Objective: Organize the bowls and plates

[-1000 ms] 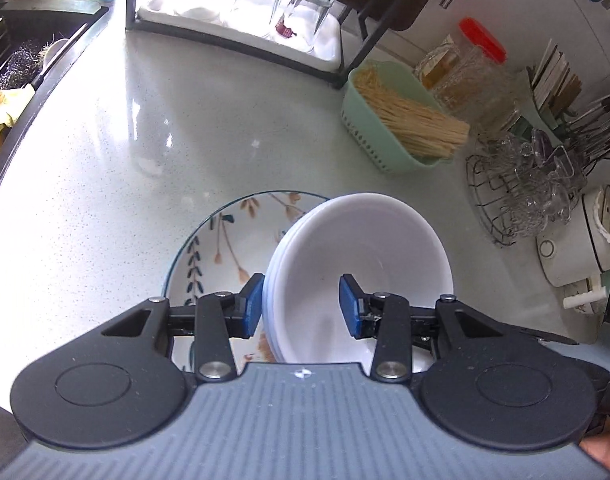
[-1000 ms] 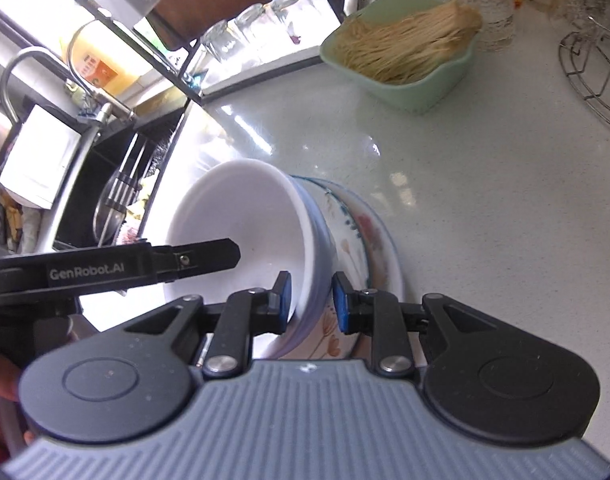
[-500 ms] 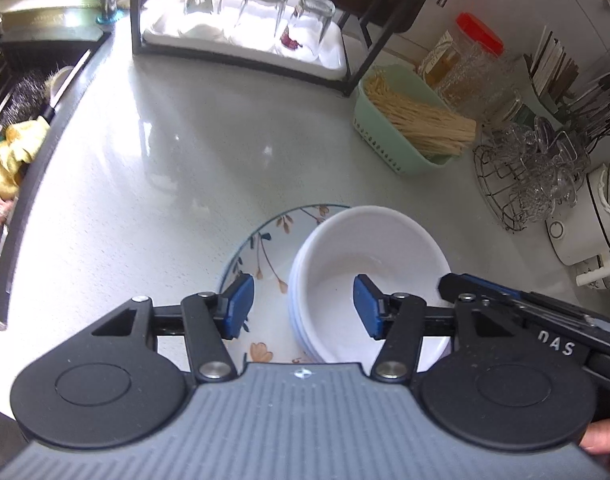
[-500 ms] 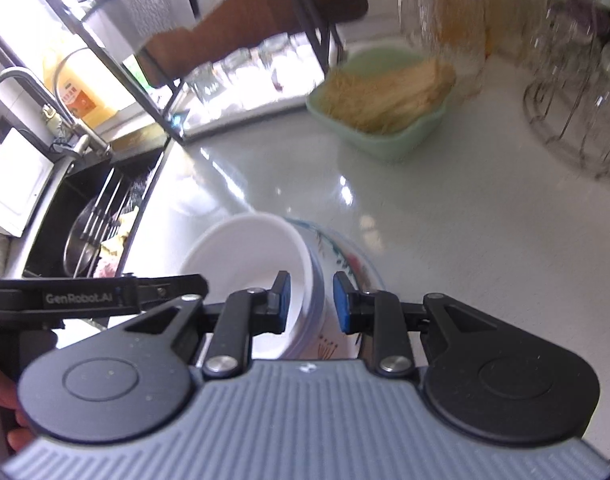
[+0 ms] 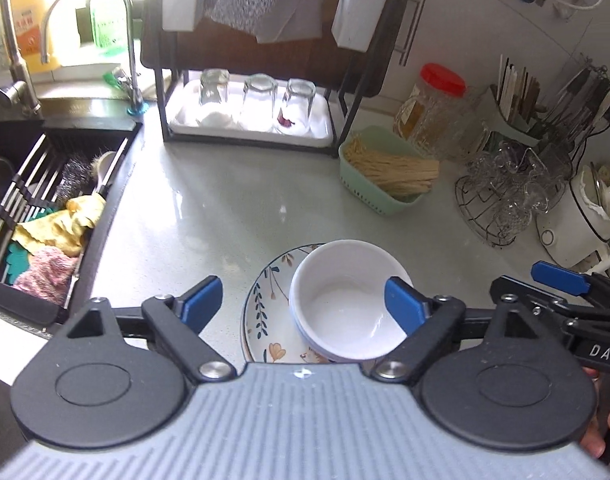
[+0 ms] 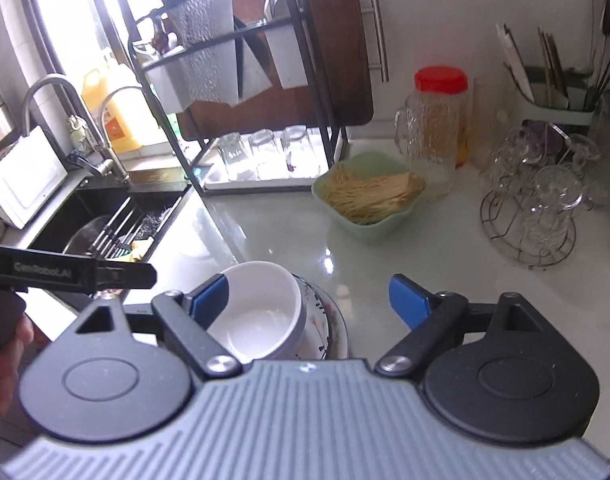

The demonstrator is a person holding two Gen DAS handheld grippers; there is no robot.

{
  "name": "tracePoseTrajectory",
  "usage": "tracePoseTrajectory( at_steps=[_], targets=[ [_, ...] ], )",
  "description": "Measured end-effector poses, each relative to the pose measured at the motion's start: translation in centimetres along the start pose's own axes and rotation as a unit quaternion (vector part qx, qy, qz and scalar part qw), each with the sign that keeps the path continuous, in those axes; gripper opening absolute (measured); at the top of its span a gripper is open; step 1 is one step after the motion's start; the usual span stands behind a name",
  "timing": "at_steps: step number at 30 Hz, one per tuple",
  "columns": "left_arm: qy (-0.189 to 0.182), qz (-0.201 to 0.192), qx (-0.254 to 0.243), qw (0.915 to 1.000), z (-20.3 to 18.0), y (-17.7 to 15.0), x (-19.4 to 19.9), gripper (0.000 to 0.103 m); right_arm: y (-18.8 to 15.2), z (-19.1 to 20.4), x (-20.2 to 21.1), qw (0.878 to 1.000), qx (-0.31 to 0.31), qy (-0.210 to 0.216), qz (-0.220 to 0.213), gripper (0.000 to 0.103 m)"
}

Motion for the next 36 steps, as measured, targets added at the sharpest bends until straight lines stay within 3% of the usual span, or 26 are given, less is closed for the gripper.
tracePoseTrajectory(
  at_steps=[5, 13, 36],
  targets=[
    [0.026, -0.028, -0.004, 0.9993, -0.8, -1.2, 3.4, 0.097, -0.2, -0.6, 3.5, 1.000, -0.003, -0.001, -0.030, 0.088],
    [0.027, -0.038, -0.004, 0.9989, -4.3, -4.7, 7.0, 0.097, -1.8, -1.3, 8.1, 0.998, -0.004, -0.001, -0.059, 0.088],
    [0.031, -0.055, -0.027, 0.9976, -9.4, -12.3, 13.6, 0.097, -8.0, -2.7, 15.5, 0.997, -0.024, -0.009, -0.079, 0.088]
  ],
)
Point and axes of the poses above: each gripper's, at about its wrist camera, not at the fingertips, and x roughly against the way its jaws point, z to its left, y to its top, the point moved 9 cm from there along -x, roughly the way its jaws point, and after that the axes turned 2 degrees about -y, right-handed, at the moved point
